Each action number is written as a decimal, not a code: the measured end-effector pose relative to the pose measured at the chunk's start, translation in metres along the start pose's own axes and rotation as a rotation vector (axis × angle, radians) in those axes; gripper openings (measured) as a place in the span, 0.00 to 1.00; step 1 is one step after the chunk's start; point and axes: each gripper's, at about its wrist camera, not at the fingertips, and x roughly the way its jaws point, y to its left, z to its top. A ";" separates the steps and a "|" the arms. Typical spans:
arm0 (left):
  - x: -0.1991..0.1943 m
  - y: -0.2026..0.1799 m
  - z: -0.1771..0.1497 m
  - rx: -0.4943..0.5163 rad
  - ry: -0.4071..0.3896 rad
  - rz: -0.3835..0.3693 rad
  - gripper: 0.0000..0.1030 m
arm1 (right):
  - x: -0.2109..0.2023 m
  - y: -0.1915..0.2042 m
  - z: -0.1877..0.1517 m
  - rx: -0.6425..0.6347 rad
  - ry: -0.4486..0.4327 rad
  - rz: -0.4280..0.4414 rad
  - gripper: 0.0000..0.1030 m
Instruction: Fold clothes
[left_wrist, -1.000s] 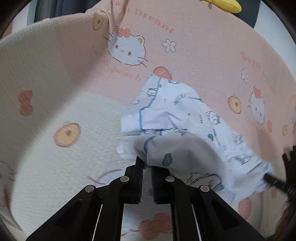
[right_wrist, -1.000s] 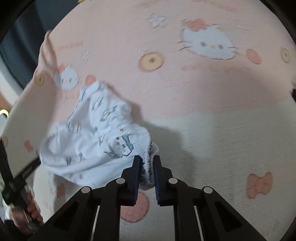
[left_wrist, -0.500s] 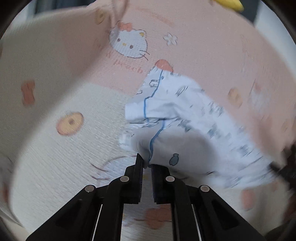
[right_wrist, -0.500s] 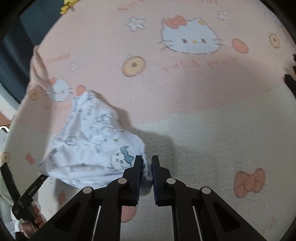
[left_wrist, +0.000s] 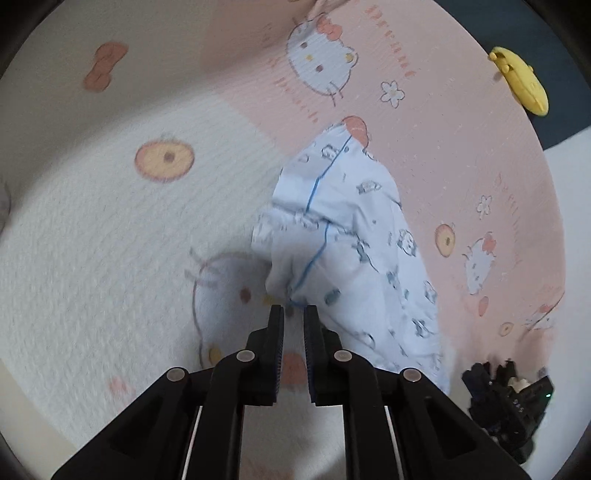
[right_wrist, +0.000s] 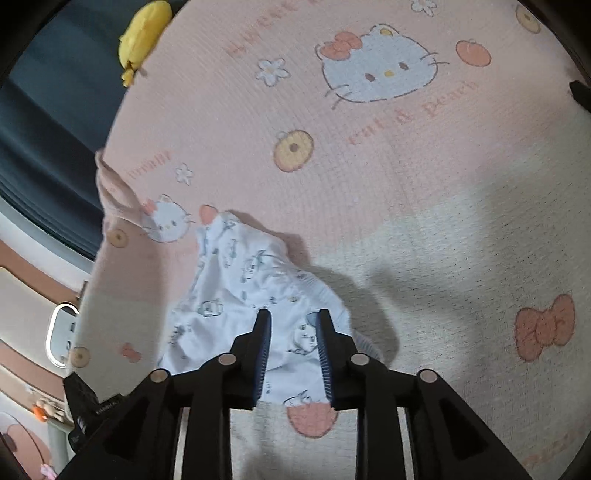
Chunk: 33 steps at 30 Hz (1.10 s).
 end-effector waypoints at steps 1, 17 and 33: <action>-0.003 0.001 -0.001 -0.009 0.006 -0.014 0.09 | -0.004 0.000 -0.002 0.000 -0.006 -0.004 0.33; 0.000 0.040 0.001 -0.434 -0.055 -0.221 0.76 | -0.002 -0.041 -0.019 0.311 0.029 0.131 0.49; 0.017 -0.014 0.033 -0.184 0.105 -0.123 0.76 | 0.013 -0.061 -0.033 0.411 0.101 0.146 0.49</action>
